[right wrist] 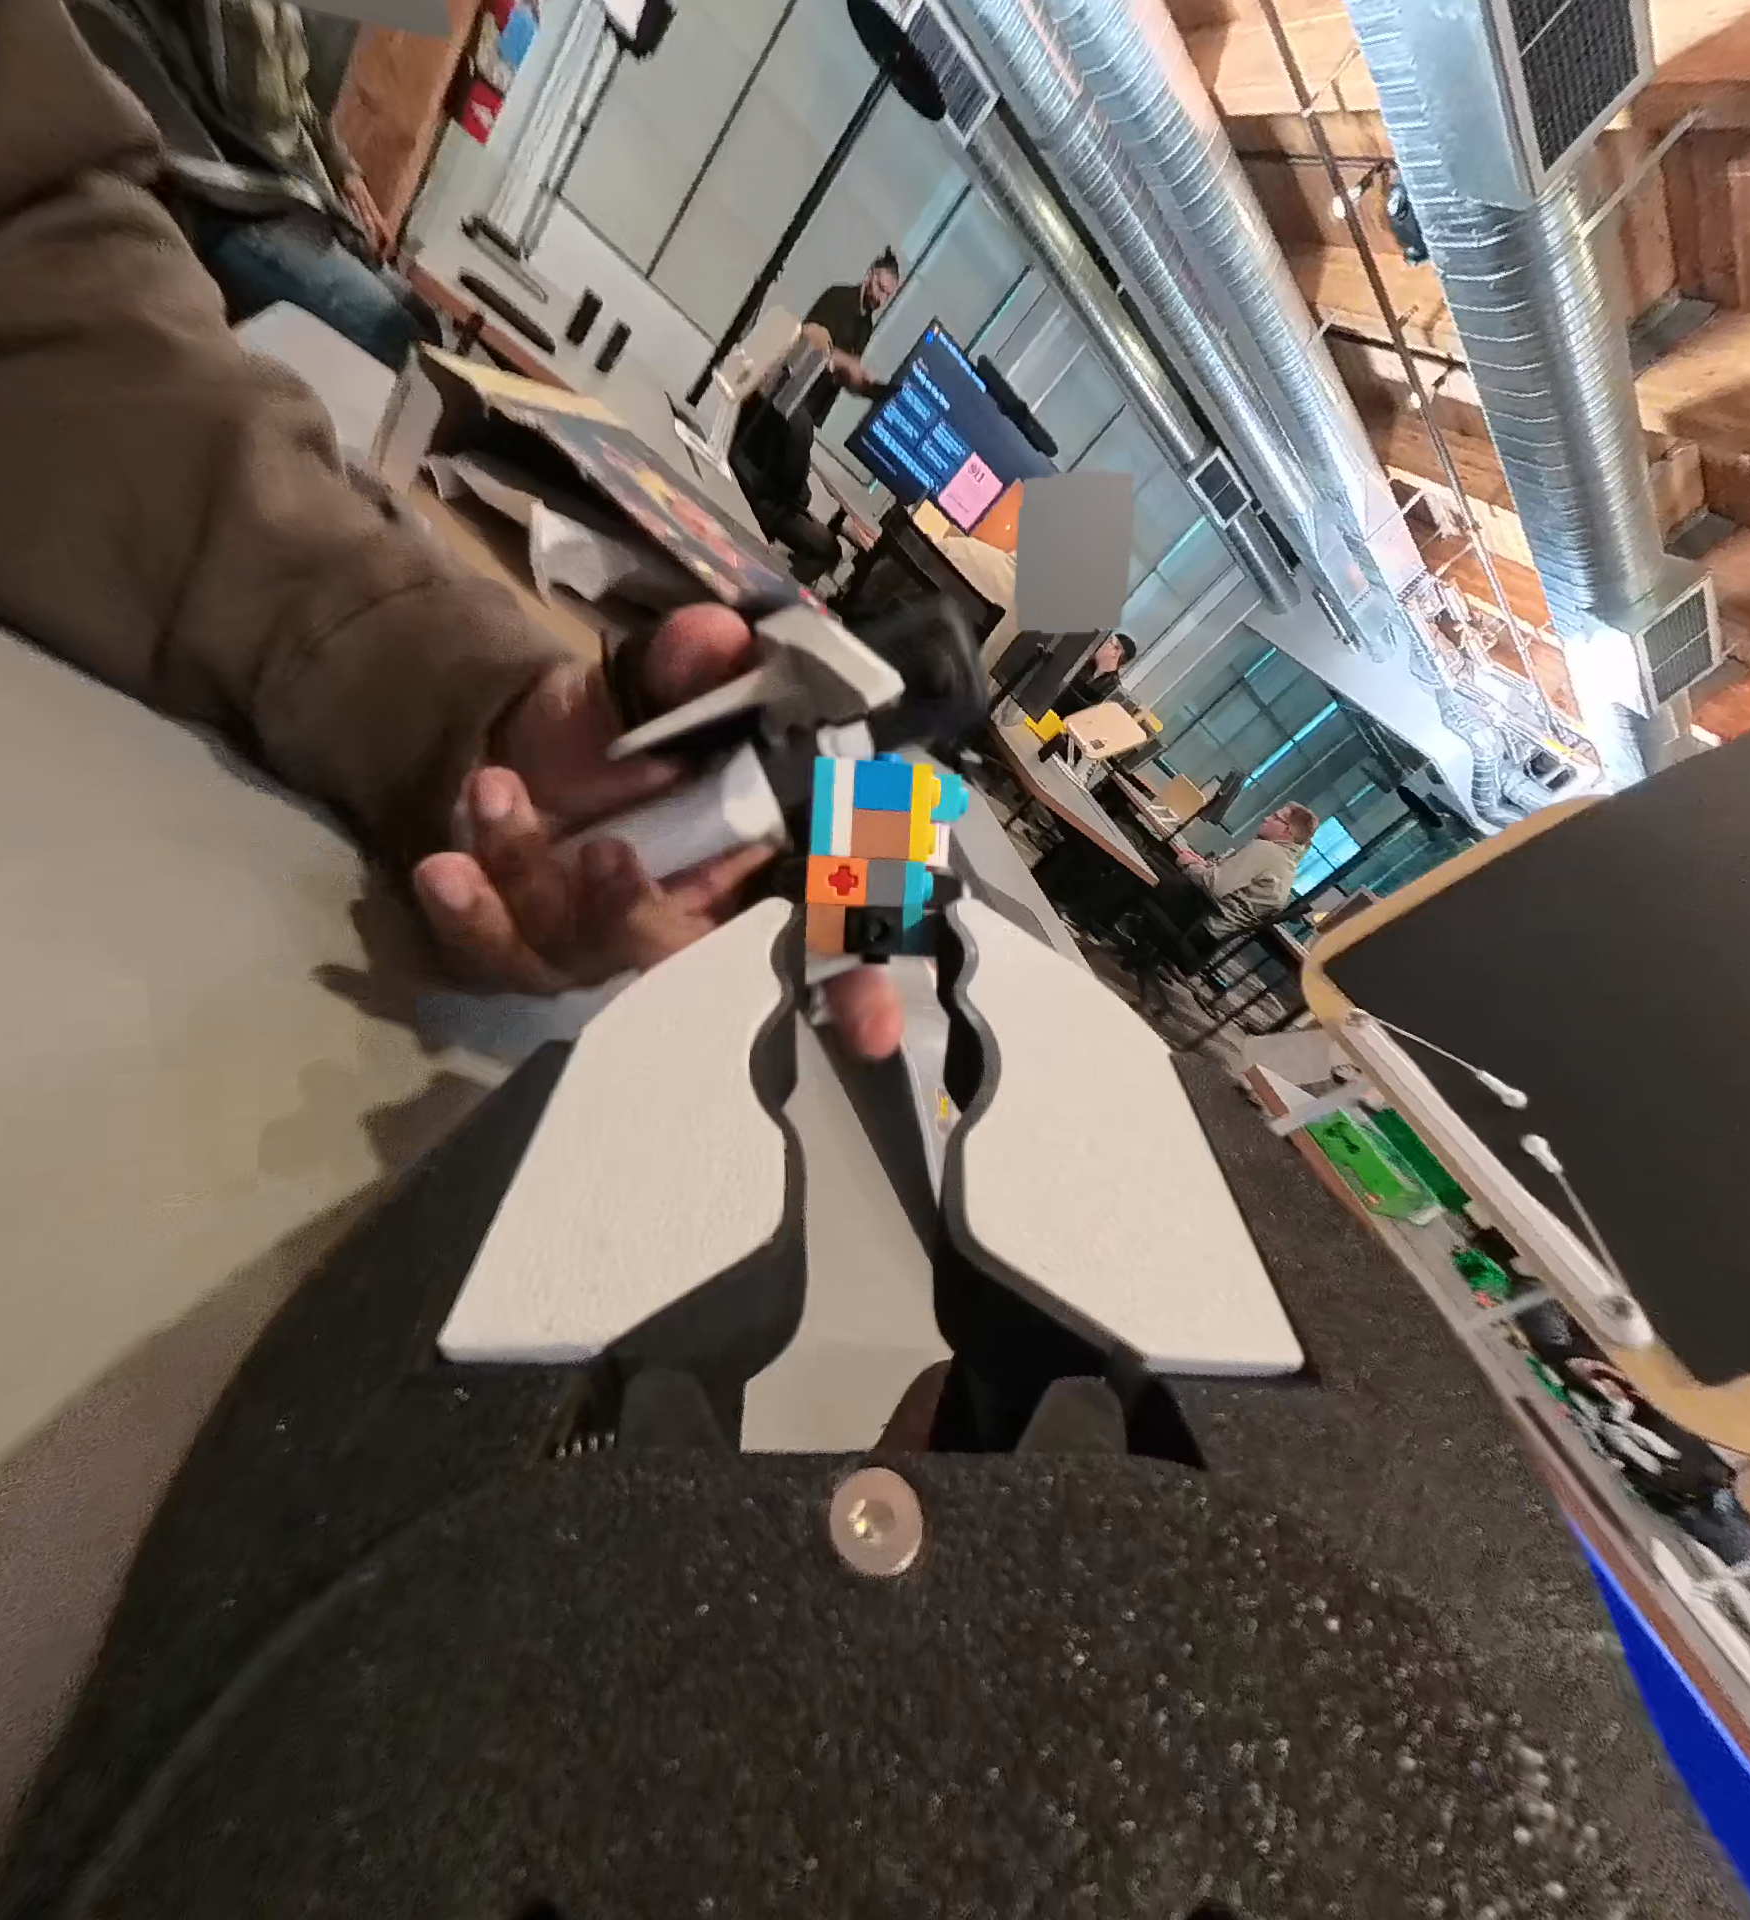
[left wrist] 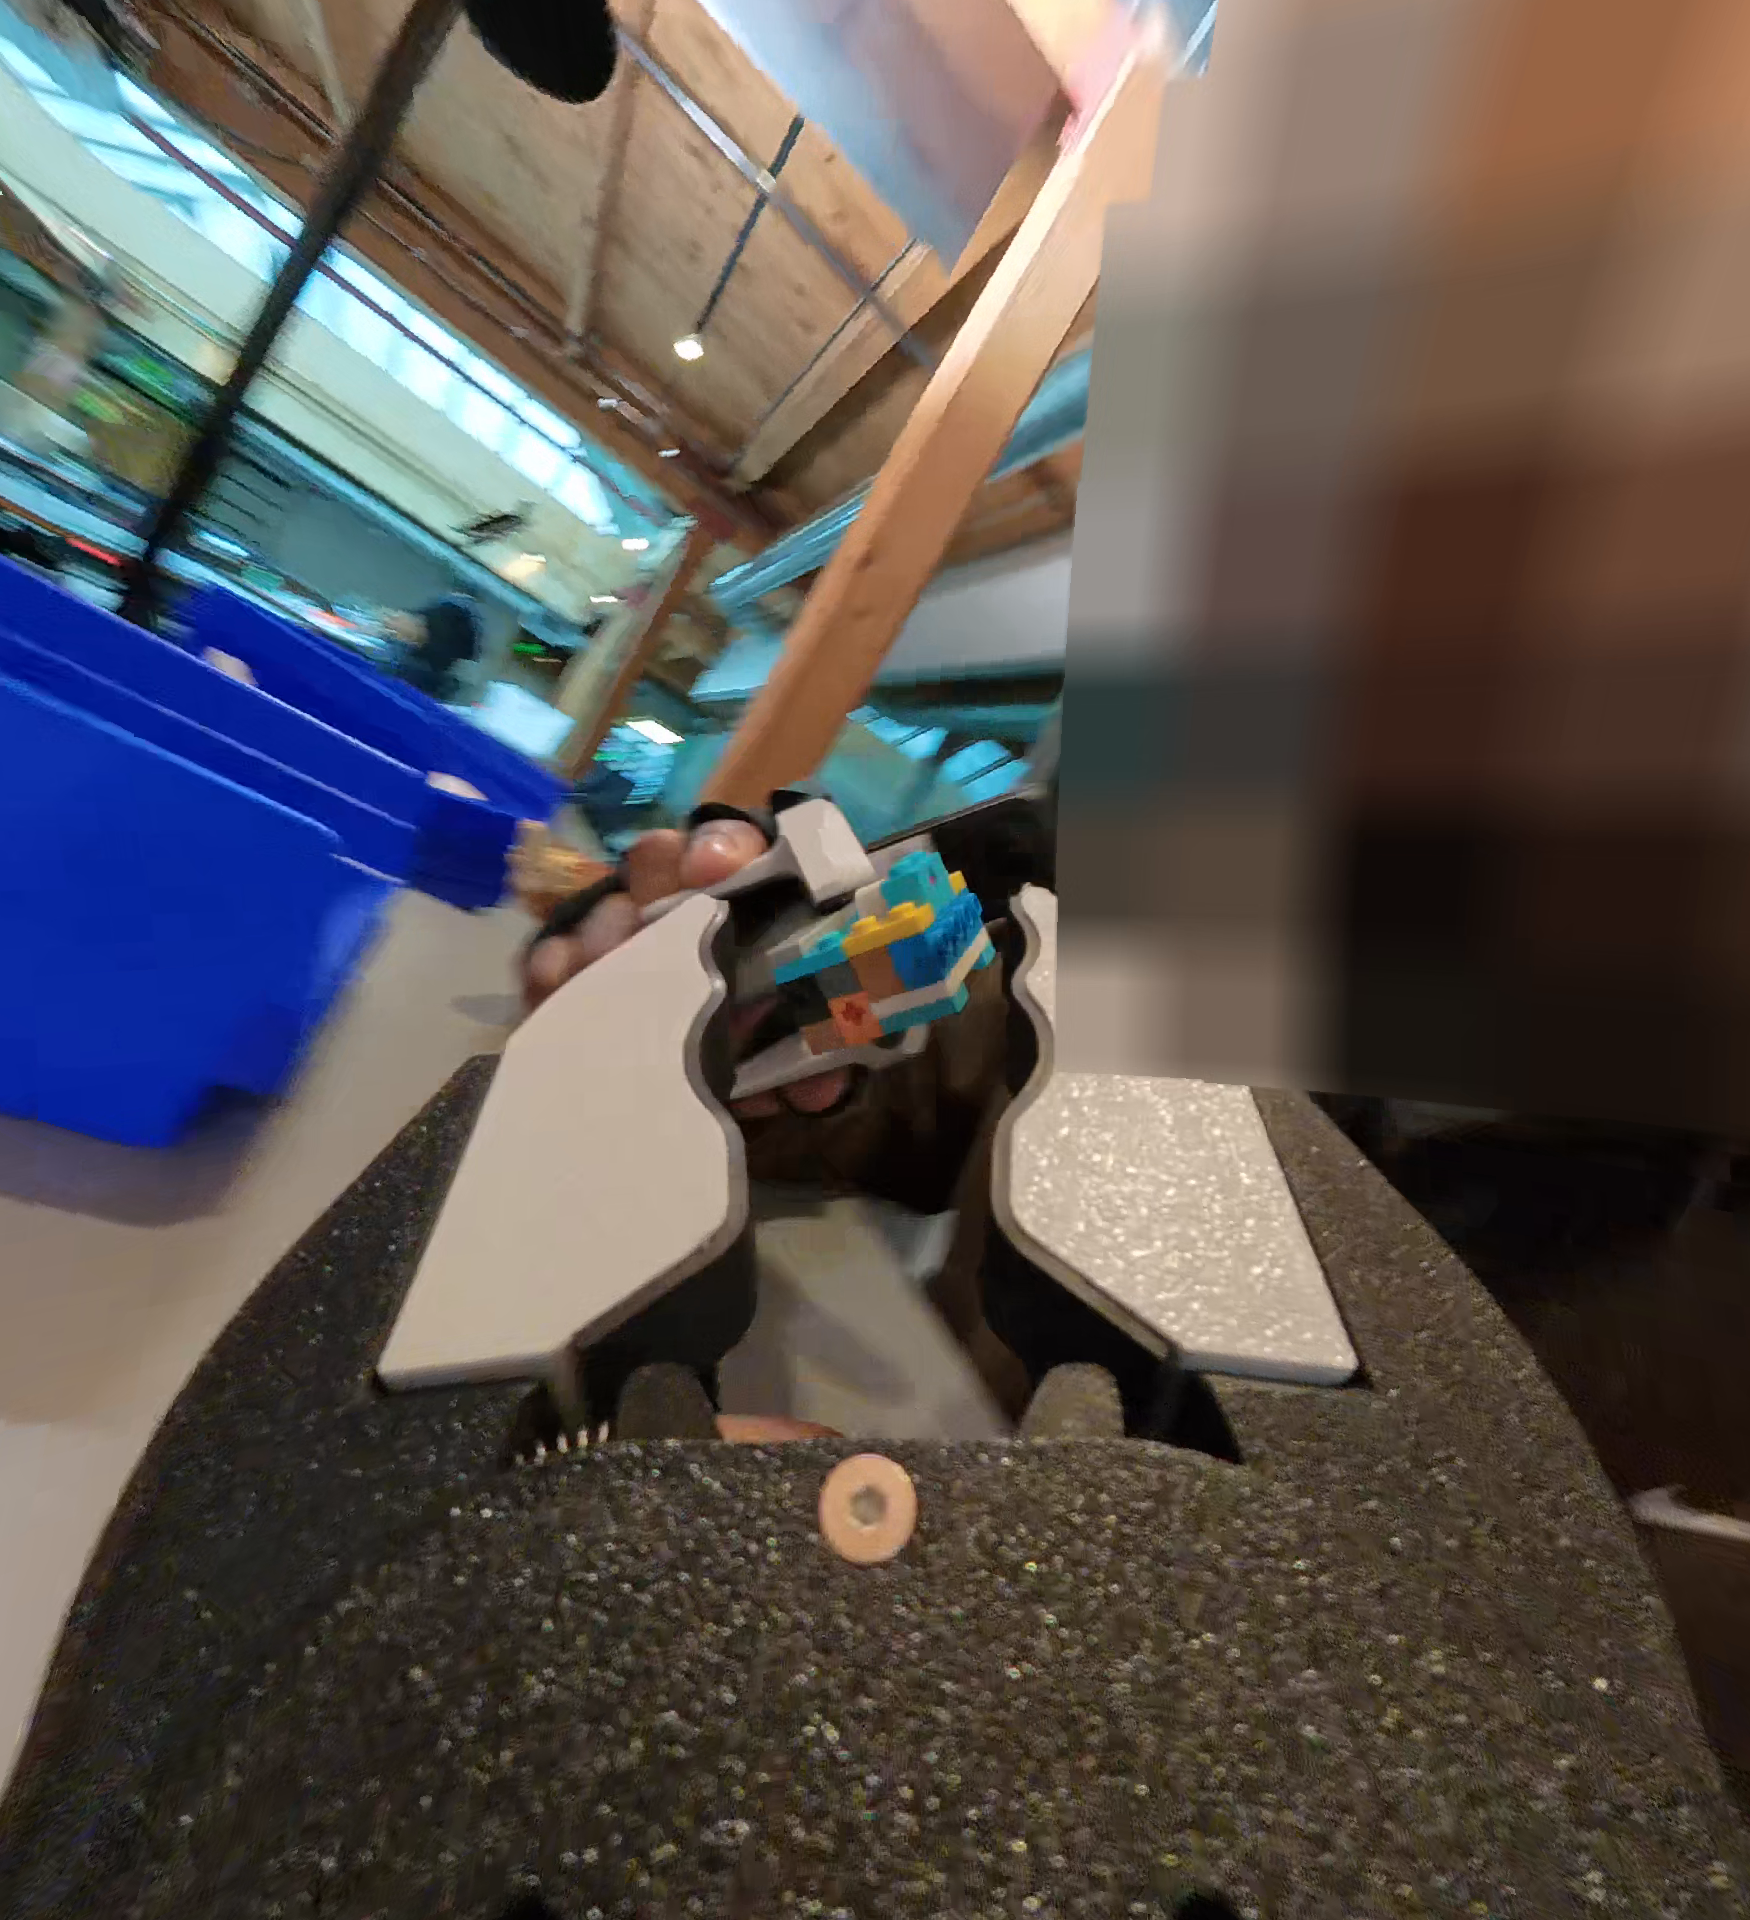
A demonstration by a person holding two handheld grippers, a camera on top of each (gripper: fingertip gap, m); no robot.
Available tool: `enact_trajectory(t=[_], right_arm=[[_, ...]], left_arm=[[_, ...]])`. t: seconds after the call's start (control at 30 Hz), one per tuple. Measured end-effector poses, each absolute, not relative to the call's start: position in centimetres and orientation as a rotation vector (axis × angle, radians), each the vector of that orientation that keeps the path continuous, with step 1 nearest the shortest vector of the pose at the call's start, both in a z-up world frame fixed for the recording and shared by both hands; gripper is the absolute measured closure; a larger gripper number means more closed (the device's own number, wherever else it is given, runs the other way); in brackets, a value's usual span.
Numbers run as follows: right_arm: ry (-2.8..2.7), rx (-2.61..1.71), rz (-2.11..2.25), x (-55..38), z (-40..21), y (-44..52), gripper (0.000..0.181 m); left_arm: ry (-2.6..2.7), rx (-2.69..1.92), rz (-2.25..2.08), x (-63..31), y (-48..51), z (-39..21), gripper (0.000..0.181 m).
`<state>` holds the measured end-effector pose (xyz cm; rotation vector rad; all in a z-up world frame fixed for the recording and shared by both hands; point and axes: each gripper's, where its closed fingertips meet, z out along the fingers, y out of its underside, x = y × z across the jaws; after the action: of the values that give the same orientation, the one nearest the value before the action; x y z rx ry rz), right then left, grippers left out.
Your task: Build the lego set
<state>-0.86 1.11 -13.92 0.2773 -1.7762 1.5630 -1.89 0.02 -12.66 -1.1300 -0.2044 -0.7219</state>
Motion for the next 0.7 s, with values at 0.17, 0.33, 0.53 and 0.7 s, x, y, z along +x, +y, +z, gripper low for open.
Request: enact_trajectory(t=[0.17, 0.33, 0.53, 0.7], right_arm=[[-1.875, 0.258, 1.428, -1.9, -15.8, 1.0, 0.158], [-1.963, 0.232, 1.375, -2.5, -17.1, 0.9, 0.158], [-2.080, 0.220, 1.318, -2.9, -18.9, 0.6, 0.158], [-2.137, 0.252, 1.290, -2.5, -19.9, 0.3, 0.158]], left_arm=[[0.024, -1.410, -0.006, -2.4, -0.6, -13.4, 0.131], [0.341, -1.566, 0.532, -1.3, 0.4, -15.3, 0.134], [0.467, -1.658, 0.687, -1.0, 1.3, -17.3, 0.142], [0.508, -1.733, 0.717, -1.3, 1.2, -18.6, 0.148]])
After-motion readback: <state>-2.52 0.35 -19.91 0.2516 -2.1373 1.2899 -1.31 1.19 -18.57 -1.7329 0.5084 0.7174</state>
